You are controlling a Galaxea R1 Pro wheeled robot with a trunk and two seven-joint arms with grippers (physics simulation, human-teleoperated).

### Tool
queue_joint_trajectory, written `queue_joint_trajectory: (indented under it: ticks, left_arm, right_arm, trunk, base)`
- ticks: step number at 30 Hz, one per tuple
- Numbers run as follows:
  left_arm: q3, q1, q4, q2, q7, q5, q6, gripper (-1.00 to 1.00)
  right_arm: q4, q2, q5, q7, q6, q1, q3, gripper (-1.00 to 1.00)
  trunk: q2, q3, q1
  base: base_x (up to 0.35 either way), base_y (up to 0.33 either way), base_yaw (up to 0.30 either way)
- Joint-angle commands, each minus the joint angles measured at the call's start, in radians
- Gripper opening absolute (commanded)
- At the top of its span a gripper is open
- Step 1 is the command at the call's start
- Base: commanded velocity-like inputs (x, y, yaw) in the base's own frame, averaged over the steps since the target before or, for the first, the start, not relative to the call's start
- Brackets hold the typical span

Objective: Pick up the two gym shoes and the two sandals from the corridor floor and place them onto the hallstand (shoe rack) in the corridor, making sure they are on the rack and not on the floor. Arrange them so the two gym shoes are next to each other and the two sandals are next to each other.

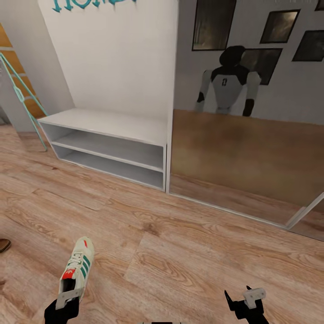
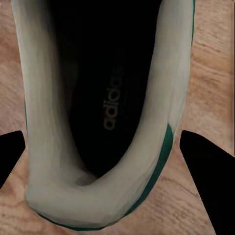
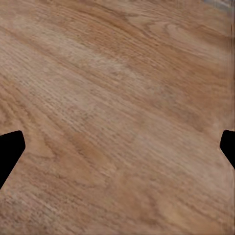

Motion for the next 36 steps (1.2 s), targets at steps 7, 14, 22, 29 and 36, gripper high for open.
queue_joint_trajectory:
  ticks: [7, 14, 22, 29, 36]
  left_arm:
    - [0.005, 0.000, 0.001, -0.002, 0.001, -0.011, -0.004, -1.00]
    - [0.005, -0.001, 0.001, -0.004, 0.000, -0.011, -0.004, -1.00]
    - [0.005, -0.001, -0.001, -0.006, 0.001, -0.012, -0.004, -1.00]
    - [0.005, -0.001, -0.004, -0.006, 0.002, -0.011, -0.004, -1.00]
    - [0.005, -0.001, -0.005, -0.007, 0.002, -0.011, -0.004, -1.00]
  right_arm:
    - [0.001, 0.002, 0.000, -0.093, -0.002, 0.000, 0.006, 1.00]
    - [0.002, 0.003, 0.002, -0.088, -0.001, 0.000, 0.006, 1.00]
    - [0.000, 0.004, 0.003, -0.087, -0.001, 0.000, 0.008, 1.00]
    - [-0.002, 0.009, 0.002, -0.089, -0.001, 0.000, 0.008, 1.00]
    - [-0.001, 0.010, 0.002, -0.089, -0.001, 0.000, 0.008, 1.00]
  trunk:
    - [0.042, 0.029, -0.023]
    - [0.042, 0.040, -0.023]
    - [0.042, 0.048, -0.023]
    - [0.042, 0.049, -0.023]
    - [0.042, 0.049, -0.023]
  base:
    - [0.000, 0.000, 0.000]
    - [0.000, 0.000, 0.000]
    - [0.000, 0.000, 0.000]
    - [0.000, 0.000, 0.154]
    - [0.130, -0.041, 0.274]
